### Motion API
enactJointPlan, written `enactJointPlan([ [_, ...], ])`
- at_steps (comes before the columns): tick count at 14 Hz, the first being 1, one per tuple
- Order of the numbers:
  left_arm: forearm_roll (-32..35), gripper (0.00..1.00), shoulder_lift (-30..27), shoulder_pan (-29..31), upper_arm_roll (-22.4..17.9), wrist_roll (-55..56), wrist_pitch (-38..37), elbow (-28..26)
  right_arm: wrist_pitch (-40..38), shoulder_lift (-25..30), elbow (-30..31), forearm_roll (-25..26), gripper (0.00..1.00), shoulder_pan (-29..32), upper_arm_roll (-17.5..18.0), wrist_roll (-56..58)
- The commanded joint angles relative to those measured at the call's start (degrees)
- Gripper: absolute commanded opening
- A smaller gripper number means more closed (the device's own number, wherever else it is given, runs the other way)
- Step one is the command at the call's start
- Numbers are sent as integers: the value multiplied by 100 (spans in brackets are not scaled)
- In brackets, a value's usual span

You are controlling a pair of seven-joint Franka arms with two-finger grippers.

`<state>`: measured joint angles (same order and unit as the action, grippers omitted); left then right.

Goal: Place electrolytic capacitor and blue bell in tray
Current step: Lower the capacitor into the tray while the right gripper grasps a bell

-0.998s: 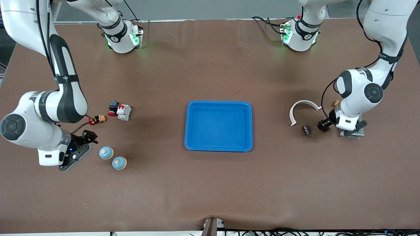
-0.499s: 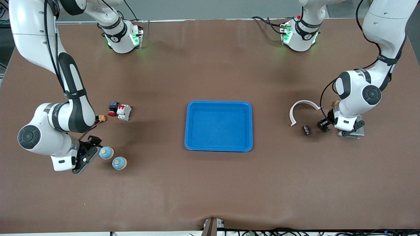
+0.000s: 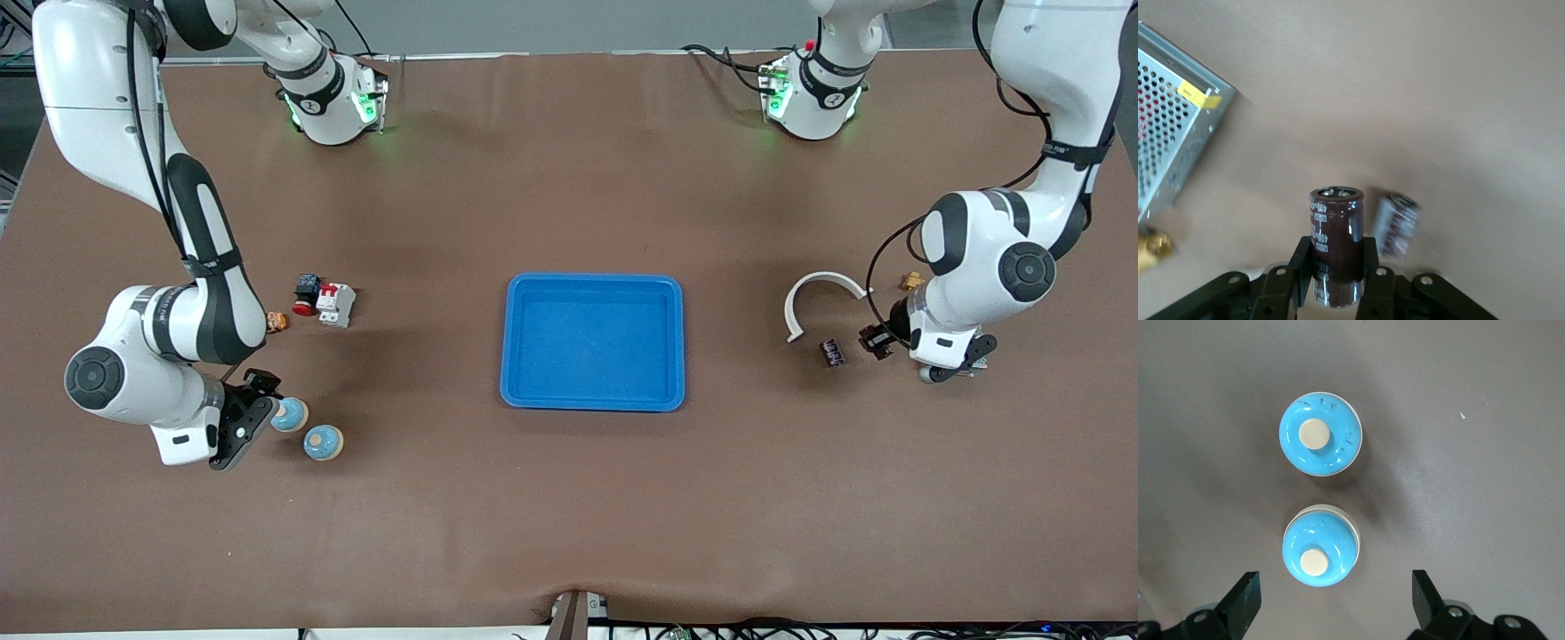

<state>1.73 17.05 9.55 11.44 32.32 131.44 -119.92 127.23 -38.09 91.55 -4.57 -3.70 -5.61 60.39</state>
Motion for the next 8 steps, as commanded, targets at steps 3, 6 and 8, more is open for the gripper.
enactJointPlan([
  [3,126,0,-386,-24,735,922,-716,258,381,-15,346,-123,100,36,42,175],
  [6,126,0,-509,-15,1499,1959,-725,276,408,-15,469,-237,100,18,42,183],
  [8,126,0,-597,-15,2009,2479,-725,320,644,3,662,-299,100,-8,42,183],
])
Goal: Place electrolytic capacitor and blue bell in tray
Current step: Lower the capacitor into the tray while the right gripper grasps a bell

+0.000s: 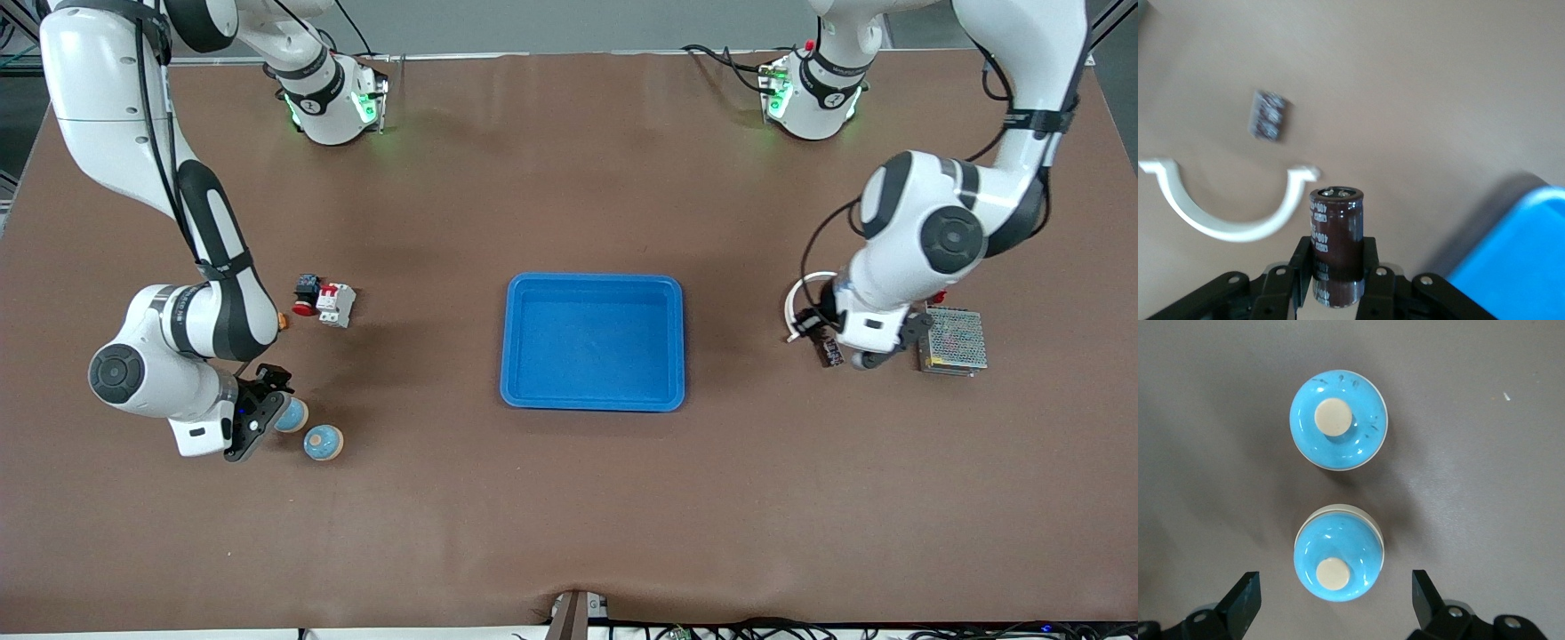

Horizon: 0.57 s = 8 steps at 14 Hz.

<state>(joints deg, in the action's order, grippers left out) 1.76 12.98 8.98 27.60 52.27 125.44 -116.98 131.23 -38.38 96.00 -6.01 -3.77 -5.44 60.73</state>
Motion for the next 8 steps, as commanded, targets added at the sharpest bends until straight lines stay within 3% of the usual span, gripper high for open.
enactJointPlan([
  [1,123,0,-199,42,587,633,-151,95,289,33,261,-172,100,-9,34,150],
  [4,123,0,-147,16,1149,968,-581,254,368,33,305,-173,100,-18,34,150],
  [8,219,0,283,-493,1221,1943,-477,184,579,24,428,-173,100,-1,104,150],
])
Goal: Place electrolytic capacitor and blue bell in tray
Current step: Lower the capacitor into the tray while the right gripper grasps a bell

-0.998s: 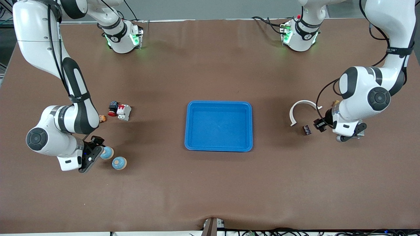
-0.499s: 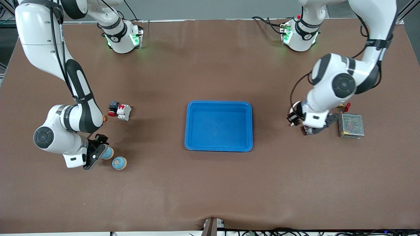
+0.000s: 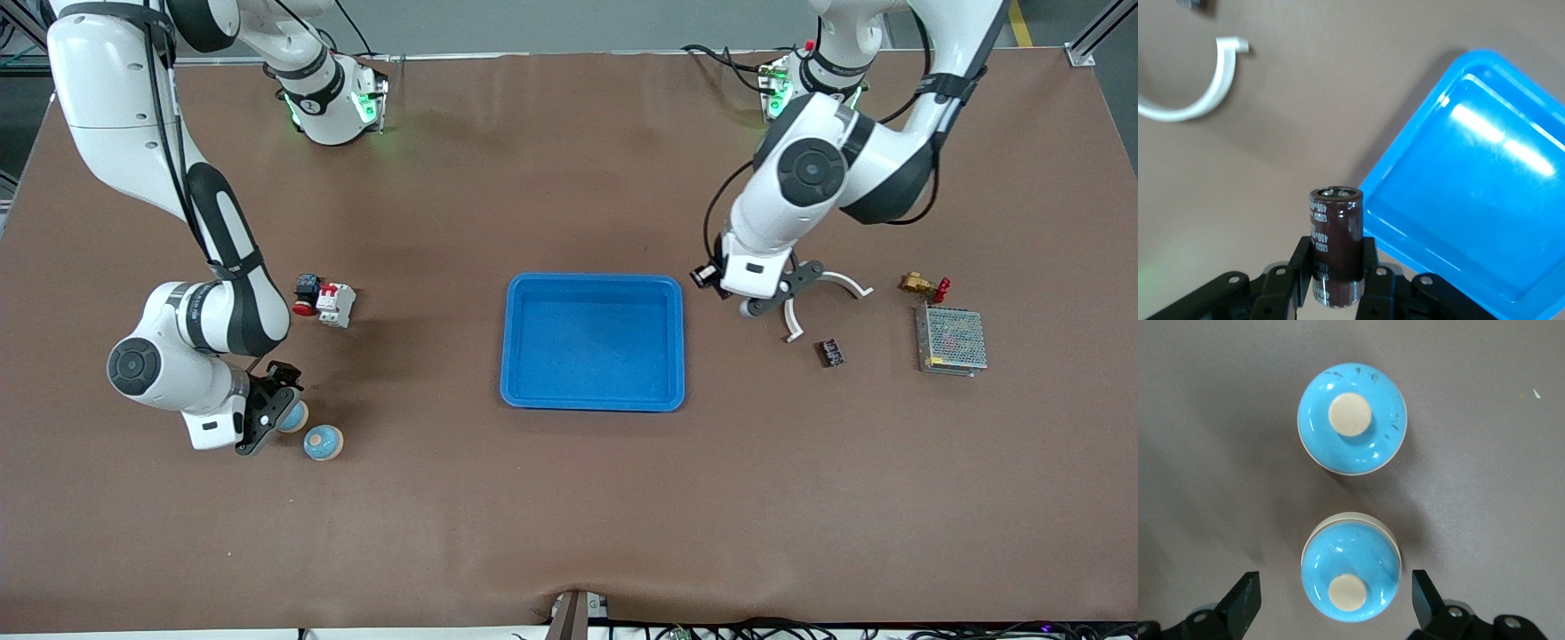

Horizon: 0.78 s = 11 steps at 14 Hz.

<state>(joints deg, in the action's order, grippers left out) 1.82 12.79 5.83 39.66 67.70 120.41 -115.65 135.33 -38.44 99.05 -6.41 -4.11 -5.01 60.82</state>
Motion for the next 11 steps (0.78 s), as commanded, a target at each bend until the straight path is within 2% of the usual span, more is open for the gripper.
enactJointPlan([
  [1,501,0,443,-213,24,550,96,60,213,21,132,-132,100,33,62,141],
  [5,1293,0,1198,-468,16,1990,764,252,275,-32,132,-132,100,50,62,141],
  [8,1408,0,1901,-784,-19,2956,774,814,301,-41,132,-132,100,59,62,141],
  [11,2390,0,2350,-961,-81,4125,783,939,432,-137,132,-141,100,59,70,141],
])
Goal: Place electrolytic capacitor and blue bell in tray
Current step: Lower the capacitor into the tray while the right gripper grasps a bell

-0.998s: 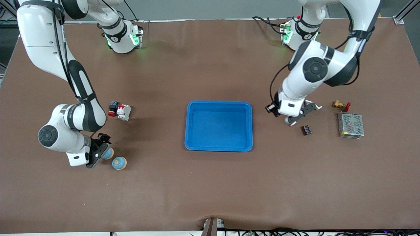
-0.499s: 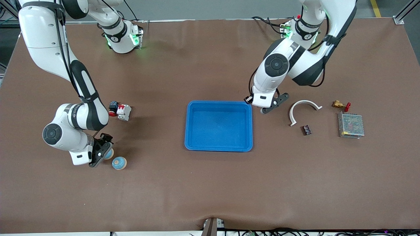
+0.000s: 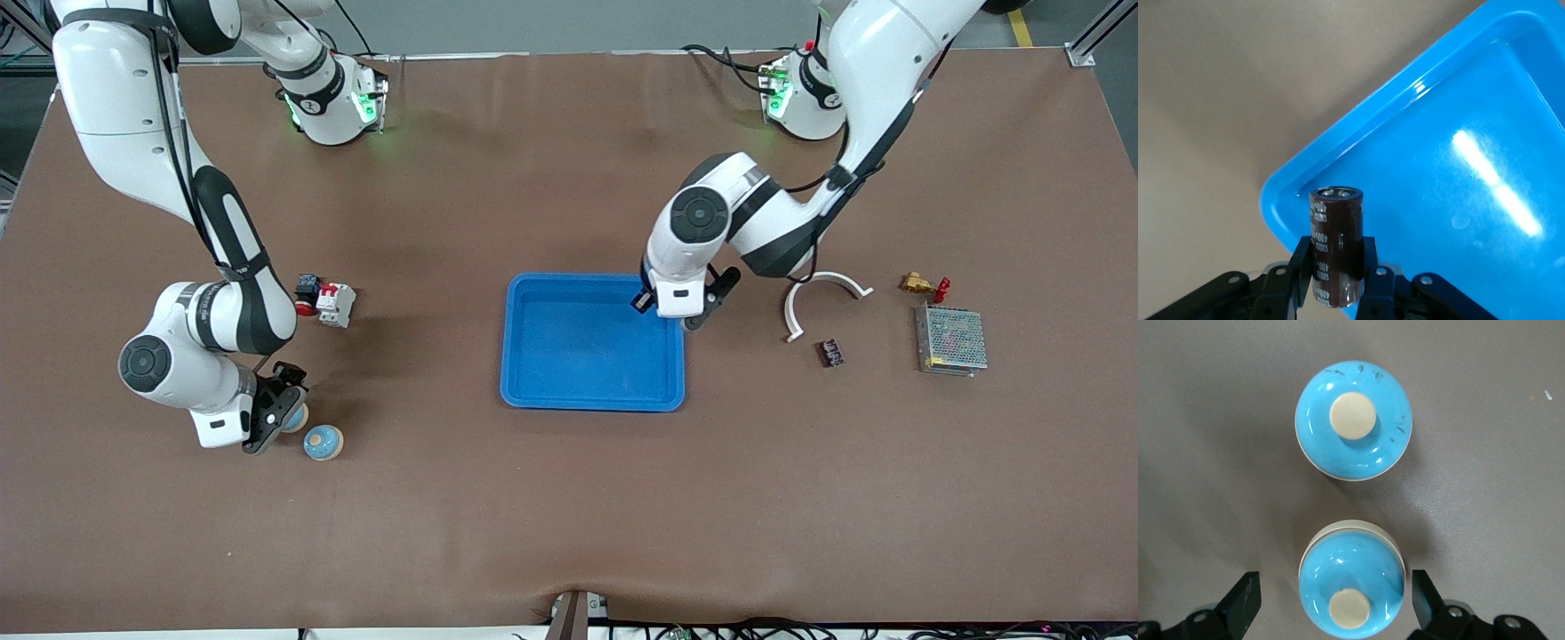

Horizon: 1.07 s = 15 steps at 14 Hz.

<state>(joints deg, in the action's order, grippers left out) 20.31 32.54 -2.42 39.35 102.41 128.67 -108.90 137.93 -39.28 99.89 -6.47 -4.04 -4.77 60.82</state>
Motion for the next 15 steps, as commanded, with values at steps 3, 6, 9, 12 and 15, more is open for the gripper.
enactJointPlan([
  [3,746,0,656,-136,-51,921,-35,396,191,-62,48,-135,100,61,55,141],
  [6,772,0,858,-127,-59,912,26,396,191,-62,48,-135,100,61,55,132],
  [9,729,0,947,-109,-59,921,105,405,191,-71,48,-135,94,61,55,132],
  [12,693,38,1026,-118,-59,912,193,405,191,-62,40,-135,73,61,55,123],
  [15,693,92,1026,-57,-68,842,184,423,191,-71,40,-222,64,53,55,123],
])
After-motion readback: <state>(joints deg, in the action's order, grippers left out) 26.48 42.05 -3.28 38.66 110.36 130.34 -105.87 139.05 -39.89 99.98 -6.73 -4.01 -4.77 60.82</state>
